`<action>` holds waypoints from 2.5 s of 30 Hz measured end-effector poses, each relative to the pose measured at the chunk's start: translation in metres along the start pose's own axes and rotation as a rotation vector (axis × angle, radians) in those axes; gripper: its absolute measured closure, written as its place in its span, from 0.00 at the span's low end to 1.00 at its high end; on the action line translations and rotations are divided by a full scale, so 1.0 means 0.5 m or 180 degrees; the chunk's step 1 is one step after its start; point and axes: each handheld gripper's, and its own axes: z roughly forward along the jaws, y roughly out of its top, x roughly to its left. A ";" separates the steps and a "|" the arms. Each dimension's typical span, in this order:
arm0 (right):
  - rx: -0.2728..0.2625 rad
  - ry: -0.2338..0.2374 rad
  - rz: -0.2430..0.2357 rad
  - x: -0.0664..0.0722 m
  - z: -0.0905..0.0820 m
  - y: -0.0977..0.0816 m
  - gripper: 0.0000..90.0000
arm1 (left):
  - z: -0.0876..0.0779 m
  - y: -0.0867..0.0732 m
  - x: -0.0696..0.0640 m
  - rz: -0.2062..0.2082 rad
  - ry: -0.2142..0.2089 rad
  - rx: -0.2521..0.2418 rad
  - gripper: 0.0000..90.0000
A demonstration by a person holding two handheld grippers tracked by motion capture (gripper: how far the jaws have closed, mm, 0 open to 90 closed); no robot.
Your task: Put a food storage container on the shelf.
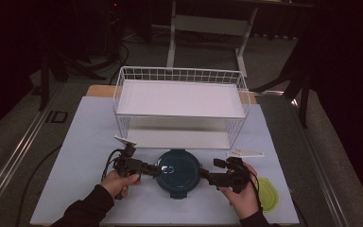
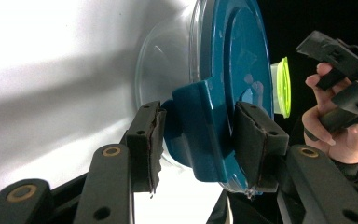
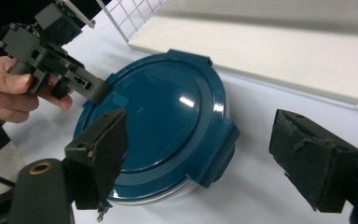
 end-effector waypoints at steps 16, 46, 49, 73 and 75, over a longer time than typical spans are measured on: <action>0.0529 0.0144 0.0645 -0.048 0.045 -0.014 0.37 | -0.003 -0.010 -0.020 0.0430 0.0047 -0.0021 0.59; 0.0886 0.1026 0.1876 -0.116 0.089 -0.034 0.59 | -0.003 -0.017 -0.009 0.0419 0.0005 -0.0092 0.58; 0.0906 0.1049 0.1935 -0.118 0.091 -0.035 0.59 | -0.003 -0.018 -0.008 0.0385 0.0004 -0.0096 0.58; 0.0801 0.0948 0.1759 -0.096 0.067 -0.037 0.61 | -0.009 -0.039 -0.057 0.0340 0.0280 -0.0259 0.62; 0.0773 0.0925 0.1721 -0.093 0.063 -0.032 0.61 | -0.013 -0.039 -0.063 0.0345 0.0280 -0.0271 0.62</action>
